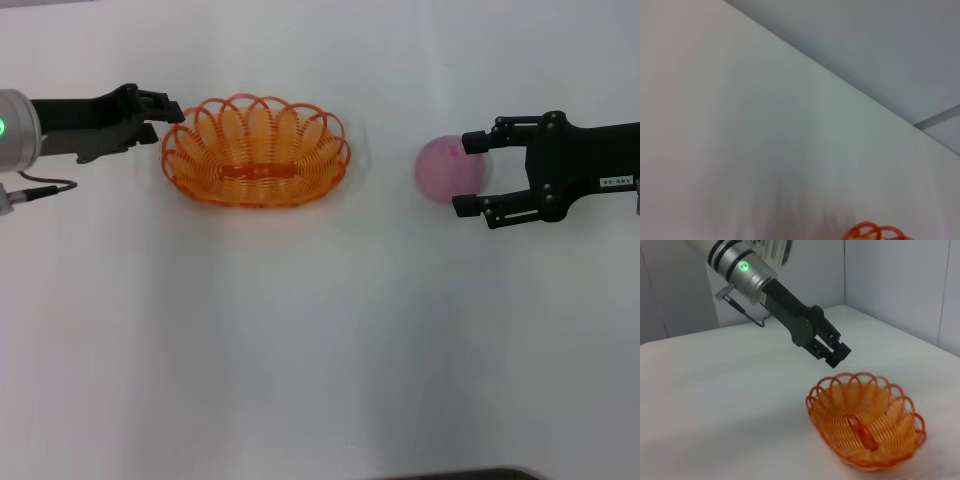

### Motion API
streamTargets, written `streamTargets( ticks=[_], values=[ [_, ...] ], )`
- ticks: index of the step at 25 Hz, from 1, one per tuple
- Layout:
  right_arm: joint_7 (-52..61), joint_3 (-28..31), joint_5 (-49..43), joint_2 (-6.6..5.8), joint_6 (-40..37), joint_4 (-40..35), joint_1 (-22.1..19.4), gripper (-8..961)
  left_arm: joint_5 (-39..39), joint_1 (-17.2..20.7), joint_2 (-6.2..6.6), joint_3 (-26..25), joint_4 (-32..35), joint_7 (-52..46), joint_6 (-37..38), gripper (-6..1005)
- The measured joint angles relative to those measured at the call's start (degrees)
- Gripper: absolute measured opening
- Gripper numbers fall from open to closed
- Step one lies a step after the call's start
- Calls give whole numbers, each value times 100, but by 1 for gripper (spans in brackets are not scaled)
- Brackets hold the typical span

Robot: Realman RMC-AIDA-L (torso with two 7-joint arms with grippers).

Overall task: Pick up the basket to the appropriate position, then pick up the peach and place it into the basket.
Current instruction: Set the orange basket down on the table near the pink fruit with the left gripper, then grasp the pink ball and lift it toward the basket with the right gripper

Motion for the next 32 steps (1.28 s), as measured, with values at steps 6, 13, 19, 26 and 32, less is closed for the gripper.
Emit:
streamTargets(
  ticks=[6, 13, 19, 26, 32],
  values=[
    [0, 0, 0, 14, 1, -1, 0, 827, -11, 94, 0, -82, 53, 0, -9, 520],
    [31, 0, -1, 29, 1, 0, 34, 824, -18, 102, 0, -109, 93, 55, -24, 628],
    [107, 33, 5, 62, -3, 0, 63, 822, -205, 106, 5, -211, 103, 486, -1, 628],
    [361, 61, 133, 109, -44, 0, 104, 819, -617, 182, 17, -481, 59, 1322, 97, 628],
    [655, 60, 291, 185, -64, 0, 160, 816, -781, 273, 27, -573, 47, 2369, 228, 627]
  ],
)
